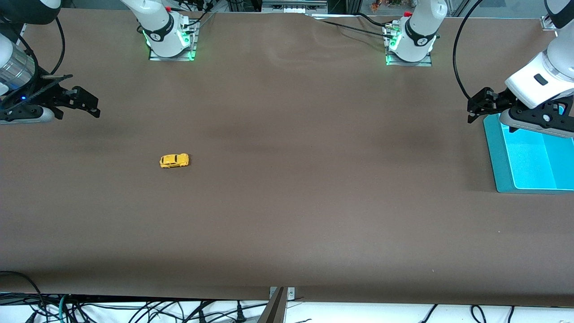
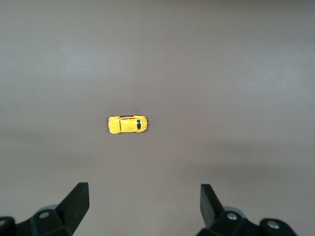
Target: Wind and store yellow beetle car
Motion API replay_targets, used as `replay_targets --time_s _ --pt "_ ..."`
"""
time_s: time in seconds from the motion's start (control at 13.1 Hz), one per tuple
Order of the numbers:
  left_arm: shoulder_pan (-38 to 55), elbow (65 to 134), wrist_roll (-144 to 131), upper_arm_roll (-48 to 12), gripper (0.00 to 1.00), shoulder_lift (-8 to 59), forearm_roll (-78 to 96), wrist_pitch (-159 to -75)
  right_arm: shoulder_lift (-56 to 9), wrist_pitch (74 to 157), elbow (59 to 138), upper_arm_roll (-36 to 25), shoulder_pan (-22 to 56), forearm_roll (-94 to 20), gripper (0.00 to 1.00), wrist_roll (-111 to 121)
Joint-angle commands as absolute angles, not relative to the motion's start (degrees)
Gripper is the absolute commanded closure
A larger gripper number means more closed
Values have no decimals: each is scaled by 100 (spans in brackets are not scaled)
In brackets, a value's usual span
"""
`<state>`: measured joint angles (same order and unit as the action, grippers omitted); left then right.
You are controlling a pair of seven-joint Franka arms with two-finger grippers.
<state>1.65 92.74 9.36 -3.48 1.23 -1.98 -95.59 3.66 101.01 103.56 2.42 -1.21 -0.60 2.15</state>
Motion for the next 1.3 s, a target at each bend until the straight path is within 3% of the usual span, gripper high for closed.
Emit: replay_targets --time_s 0.0,1.22 --pt "149 9123 888 -396 0 158 -264 -9422 334 10107 10248 237 -140 -26 0 149" --pt "149 9114 896 -404 0 158 -264 -9413 308 9668 10213 220 -185 -35 0 343"
